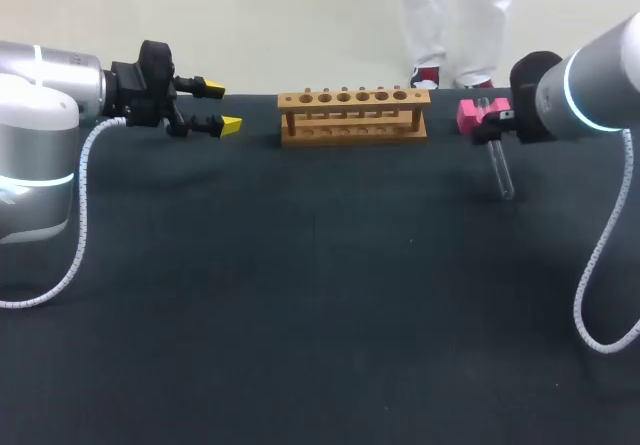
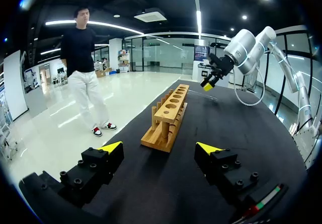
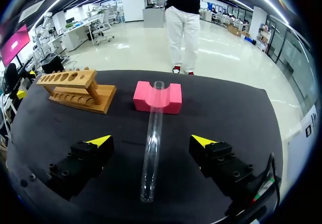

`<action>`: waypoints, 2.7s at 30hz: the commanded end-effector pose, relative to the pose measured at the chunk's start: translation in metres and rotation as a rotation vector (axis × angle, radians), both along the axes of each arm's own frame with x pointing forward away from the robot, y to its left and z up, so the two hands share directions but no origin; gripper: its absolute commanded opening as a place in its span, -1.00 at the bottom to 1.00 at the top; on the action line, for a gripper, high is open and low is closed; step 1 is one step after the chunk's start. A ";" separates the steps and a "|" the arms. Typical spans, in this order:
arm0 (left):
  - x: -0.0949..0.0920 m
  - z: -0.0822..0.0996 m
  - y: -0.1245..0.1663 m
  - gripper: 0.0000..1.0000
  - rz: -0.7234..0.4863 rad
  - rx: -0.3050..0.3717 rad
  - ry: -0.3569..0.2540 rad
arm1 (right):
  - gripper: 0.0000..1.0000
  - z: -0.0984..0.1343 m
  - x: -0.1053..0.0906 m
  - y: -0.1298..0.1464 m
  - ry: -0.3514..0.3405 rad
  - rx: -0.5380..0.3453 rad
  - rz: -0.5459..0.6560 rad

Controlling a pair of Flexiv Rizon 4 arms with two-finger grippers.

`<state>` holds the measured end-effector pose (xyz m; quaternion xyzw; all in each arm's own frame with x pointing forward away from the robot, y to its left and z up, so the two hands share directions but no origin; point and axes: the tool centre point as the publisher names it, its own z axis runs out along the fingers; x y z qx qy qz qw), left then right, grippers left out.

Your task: Grasp the test tube, adjust it, and insert it.

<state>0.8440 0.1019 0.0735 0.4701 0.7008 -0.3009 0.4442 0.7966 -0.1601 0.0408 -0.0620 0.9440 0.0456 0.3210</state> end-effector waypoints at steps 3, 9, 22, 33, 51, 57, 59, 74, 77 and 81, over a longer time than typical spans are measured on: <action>-0.001 -0.001 0.000 1.00 0.002 -0.004 -0.006 | 1.00 -0.009 0.001 0.003 -0.571 0.084 -0.040; -0.001 -0.001 0.000 1.00 0.002 -0.004 -0.006 | 1.00 -0.013 0.003 0.003 -0.582 0.094 -0.053; -0.001 -0.001 0.000 1.00 0.002 -0.004 -0.006 | 1.00 -0.023 0.005 0.004 -0.583 0.091 -0.062; -0.001 -0.001 0.000 1.00 0.002 -0.004 -0.006 | 1.00 -0.029 0.006 0.004 -0.569 0.099 -0.068; -0.001 -0.001 0.000 1.00 0.002 -0.004 -0.006 | 1.00 -0.034 0.014 0.005 -0.546 0.123 -0.080; -0.001 -0.001 0.000 1.00 0.002 -0.004 -0.006 | 1.00 -0.034 0.016 0.006 -0.525 0.134 -0.071; -0.001 -0.001 0.000 1.00 0.002 -0.004 -0.006 | 1.00 -0.034 0.017 0.006 -0.521 0.138 -0.070; -0.001 -0.001 0.000 1.00 0.002 -0.004 -0.006 | 1.00 -0.045 0.020 0.004 -0.484 0.139 -0.053; -0.001 -0.001 0.000 1.00 0.002 -0.004 -0.006 | 1.00 -0.047 0.019 0.004 -0.479 0.140 -0.053; -0.001 -0.001 0.000 1.00 0.002 -0.004 -0.006 | 0.88 -0.048 0.019 0.003 -0.474 0.140 -0.054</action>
